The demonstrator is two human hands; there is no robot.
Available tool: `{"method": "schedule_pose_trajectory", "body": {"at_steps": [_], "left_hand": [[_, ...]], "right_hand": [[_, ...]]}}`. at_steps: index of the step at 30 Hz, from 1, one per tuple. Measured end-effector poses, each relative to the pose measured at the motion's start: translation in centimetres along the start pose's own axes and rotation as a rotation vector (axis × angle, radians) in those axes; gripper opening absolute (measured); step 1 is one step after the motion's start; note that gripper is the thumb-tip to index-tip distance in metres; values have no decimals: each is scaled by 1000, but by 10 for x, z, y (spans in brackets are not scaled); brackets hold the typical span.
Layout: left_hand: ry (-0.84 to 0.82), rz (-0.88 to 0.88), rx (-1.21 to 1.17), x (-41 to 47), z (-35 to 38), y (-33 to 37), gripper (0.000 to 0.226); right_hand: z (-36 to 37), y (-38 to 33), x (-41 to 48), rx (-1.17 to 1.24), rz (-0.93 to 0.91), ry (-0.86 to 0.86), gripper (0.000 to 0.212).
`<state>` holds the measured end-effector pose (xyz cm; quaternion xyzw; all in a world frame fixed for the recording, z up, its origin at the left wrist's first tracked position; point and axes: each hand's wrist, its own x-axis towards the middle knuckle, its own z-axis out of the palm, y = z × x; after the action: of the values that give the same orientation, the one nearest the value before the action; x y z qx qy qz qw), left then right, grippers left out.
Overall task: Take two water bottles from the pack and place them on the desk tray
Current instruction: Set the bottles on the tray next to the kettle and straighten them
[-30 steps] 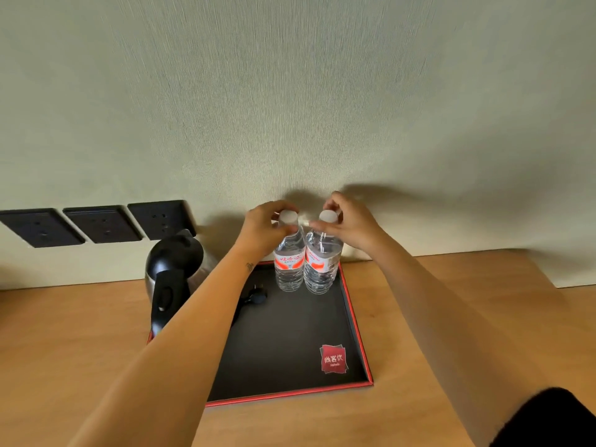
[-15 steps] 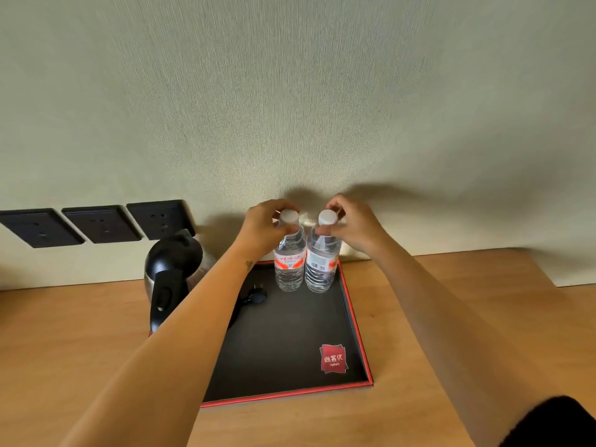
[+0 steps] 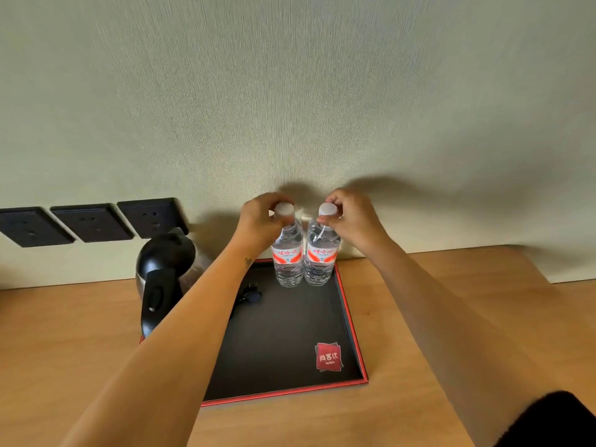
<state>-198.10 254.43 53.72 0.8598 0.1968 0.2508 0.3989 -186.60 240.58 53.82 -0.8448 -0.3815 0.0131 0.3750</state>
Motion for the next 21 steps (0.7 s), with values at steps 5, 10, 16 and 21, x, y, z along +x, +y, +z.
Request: {"method": "schedule_pose_trajectory", "body": {"at_steps": [5, 10, 16, 21], "left_hand": [[-18, -2, -32, 0, 1, 2, 26], [-10, 15, -51, -4, 5, -2, 26], [0, 3, -75, -4, 6, -2, 26], [14, -7, -80, -3, 5, -3, 25]], "right_hand": [[0, -1, 0, 12, -22, -50, 34], [-4, 0, 3, 1, -35, -107, 31], [-8, 2, 6, 14, -52, -146, 29], [-8, 1, 4, 30, -66, -152, 29]]}}
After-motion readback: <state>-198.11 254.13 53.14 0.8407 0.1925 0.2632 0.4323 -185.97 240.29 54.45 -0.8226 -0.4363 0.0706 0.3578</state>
